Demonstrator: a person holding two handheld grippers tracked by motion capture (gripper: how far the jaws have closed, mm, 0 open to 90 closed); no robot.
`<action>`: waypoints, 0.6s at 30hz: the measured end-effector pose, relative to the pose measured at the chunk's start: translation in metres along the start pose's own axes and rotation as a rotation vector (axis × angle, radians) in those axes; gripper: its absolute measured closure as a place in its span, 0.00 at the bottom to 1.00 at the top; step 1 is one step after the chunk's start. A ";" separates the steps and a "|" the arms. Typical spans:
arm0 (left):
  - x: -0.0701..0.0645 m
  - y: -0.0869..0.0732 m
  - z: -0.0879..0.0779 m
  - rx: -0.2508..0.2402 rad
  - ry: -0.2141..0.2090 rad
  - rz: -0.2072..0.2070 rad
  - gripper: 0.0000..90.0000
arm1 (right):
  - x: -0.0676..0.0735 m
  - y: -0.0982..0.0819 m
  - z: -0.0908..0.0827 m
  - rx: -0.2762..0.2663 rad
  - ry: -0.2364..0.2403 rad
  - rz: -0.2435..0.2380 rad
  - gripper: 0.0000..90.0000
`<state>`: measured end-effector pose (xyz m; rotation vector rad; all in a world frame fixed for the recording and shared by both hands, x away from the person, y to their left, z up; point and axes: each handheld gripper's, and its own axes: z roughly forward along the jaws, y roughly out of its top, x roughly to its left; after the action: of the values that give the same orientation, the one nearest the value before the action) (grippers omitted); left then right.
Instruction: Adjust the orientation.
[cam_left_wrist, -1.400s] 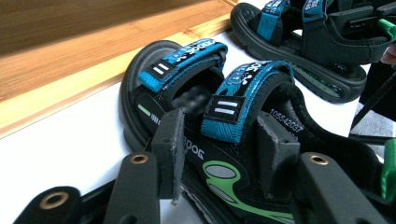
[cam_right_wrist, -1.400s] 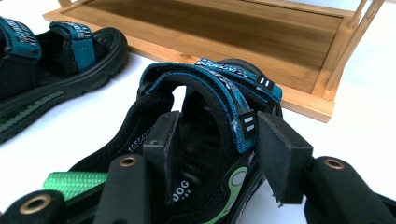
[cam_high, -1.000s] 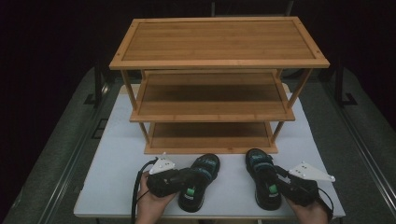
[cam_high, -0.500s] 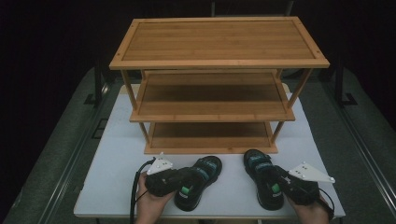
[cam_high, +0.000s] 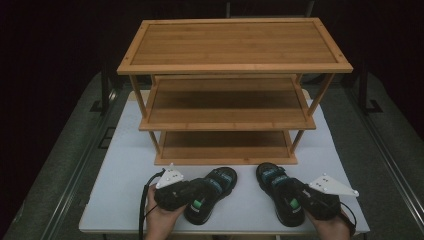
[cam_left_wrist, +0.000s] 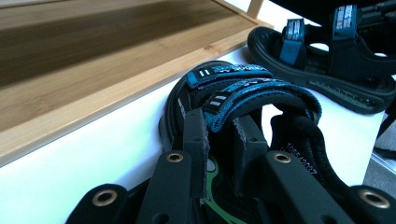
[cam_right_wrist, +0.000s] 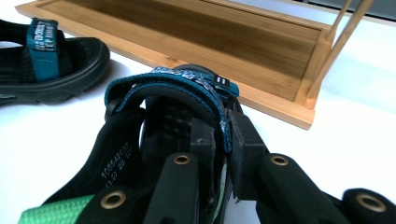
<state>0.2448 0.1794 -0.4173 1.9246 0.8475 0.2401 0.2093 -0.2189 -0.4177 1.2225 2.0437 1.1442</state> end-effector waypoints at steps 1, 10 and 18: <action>0.000 0.000 0.000 -0.005 0.000 0.000 0.87 | 0.002 0.000 0.000 -0.001 0.006 -0.005 0.90; 0.000 0.000 -0.003 -0.028 0.031 -0.009 0.87 | 0.011 0.003 0.001 -0.014 0.037 0.005 0.90; 0.002 0.005 -0.001 -0.044 0.069 -0.012 0.87 | 0.016 0.011 0.004 -0.037 0.026 0.020 0.90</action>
<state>0.2473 0.1800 -0.4131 1.8788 0.8924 0.3165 0.2098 -0.2008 -0.4104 1.2183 2.0240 1.2078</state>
